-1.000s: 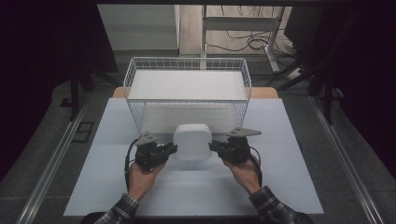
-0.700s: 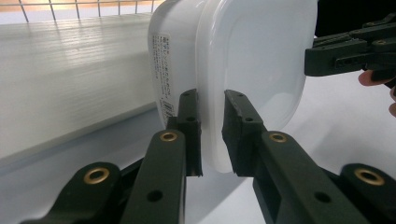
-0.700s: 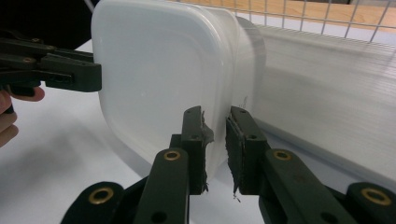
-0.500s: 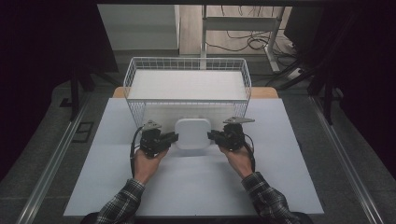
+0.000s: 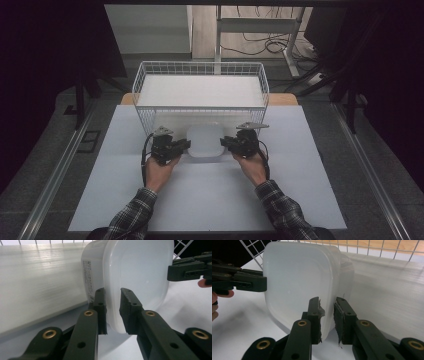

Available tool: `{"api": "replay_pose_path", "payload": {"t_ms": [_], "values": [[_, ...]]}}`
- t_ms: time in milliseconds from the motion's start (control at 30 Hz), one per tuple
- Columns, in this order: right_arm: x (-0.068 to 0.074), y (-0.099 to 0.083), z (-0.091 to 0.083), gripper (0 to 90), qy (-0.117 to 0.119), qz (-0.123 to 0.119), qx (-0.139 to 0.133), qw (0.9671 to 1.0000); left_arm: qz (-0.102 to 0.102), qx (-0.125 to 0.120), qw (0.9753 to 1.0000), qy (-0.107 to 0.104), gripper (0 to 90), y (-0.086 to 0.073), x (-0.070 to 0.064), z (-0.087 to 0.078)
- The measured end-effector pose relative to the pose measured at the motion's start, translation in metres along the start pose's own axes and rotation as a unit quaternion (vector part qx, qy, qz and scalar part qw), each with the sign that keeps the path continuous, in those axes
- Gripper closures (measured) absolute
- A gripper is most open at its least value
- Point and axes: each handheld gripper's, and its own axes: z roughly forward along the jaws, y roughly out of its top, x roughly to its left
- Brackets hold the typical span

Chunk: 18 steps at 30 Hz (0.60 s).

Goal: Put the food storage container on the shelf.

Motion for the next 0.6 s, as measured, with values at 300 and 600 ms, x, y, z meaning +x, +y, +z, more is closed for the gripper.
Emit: {"api": "replay_pose_path", "payload": {"t_ms": [300,600], "values": [[-0.001,0.006,0.007,63.4,-0.020,-0.008,-0.001,0.9998,0.033,-0.019,0.9989,0.029,65.1,0.008,-0.001,0.007],[-0.008,0.015,0.012,53.6,-0.046,-0.003,-0.023,0.9987,0.031,-0.039,0.9973,0.053,55.4,0.018,0.004,0.013]]}}
